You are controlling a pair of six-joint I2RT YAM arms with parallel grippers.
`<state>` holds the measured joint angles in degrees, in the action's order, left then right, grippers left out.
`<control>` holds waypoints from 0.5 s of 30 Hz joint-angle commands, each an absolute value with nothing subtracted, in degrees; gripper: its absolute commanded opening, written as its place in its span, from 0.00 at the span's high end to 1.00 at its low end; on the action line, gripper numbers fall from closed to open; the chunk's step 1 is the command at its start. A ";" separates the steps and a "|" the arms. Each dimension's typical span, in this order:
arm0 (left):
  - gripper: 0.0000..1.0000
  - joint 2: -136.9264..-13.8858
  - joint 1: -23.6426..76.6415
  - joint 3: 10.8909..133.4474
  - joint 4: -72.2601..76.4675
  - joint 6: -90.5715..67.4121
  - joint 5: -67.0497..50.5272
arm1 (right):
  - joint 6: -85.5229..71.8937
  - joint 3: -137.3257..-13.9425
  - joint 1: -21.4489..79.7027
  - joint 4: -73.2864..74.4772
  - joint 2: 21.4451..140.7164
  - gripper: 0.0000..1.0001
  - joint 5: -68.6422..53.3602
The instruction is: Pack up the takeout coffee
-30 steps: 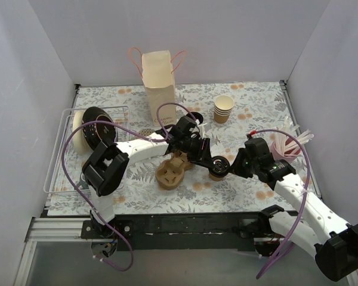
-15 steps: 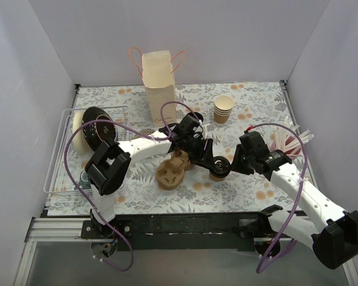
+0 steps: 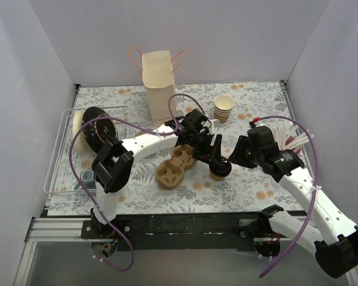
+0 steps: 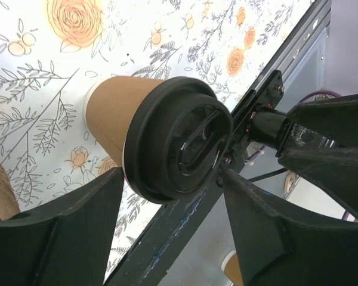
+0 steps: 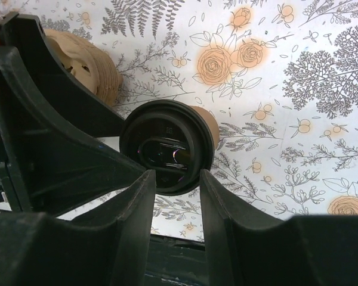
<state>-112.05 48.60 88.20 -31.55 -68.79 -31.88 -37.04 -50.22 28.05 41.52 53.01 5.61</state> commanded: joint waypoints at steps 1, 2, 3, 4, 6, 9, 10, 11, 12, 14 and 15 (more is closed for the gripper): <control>0.31 -108.29 48.69 90.18 -33.13 -68.82 -30.15 | -34.46 -53.00 28.04 41.13 51.42 0.55 5.01; 0.28 -108.02 48.69 89.22 -33.13 -68.82 -30.06 | -34.02 -53.09 28.12 41.22 51.33 0.53 5.01; 0.25 -107.76 48.69 88.69 -33.13 -68.82 -30.23 | -33.67 -53.26 28.12 41.48 51.33 0.53 5.10; 0.24 -106.97 48.69 88.25 -33.48 -68.91 -29.89 | -33.14 -53.52 28.13 41.66 51.42 0.52 5.27; 0.23 -105.39 48.69 86.14 -33.31 -69.08 -28.31 | -32.70 -54.22 28.13 42.01 51.59 0.52 5.19; 0.24 -102.48 48.60 83.07 -32.52 -68.91 -24.62 | -32.00 -54.75 28.13 41.93 52.38 0.53 4.57; 0.25 -102.13 48.60 82.71 -32.69 -68.65 -24.00 | -31.56 -54.67 28.13 40.79 52.90 0.53 4.14; 0.27 -101.87 48.60 82.36 -32.96 -68.12 -23.65 | -30.68 -54.32 28.04 39.91 53.17 0.53 2.74; 0.28 -101.87 48.60 81.40 -32.70 -67.94 -23.56 | -30.06 -53.88 28.12 38.95 53.52 0.53 1.68; 0.31 -102.13 48.60 80.51 -32.34 -67.85 -23.91 | -28.92 -53.70 28.13 37.27 55.80 0.53 -1.39; 0.32 -102.13 48.60 80.25 -32.08 -67.94 -23.99 | -28.57 -54.05 28.13 37.18 56.77 0.53 -2.02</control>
<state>-105.36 48.60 81.65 -32.84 -68.79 -25.78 -31.62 -52.23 28.05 40.88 53.95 2.68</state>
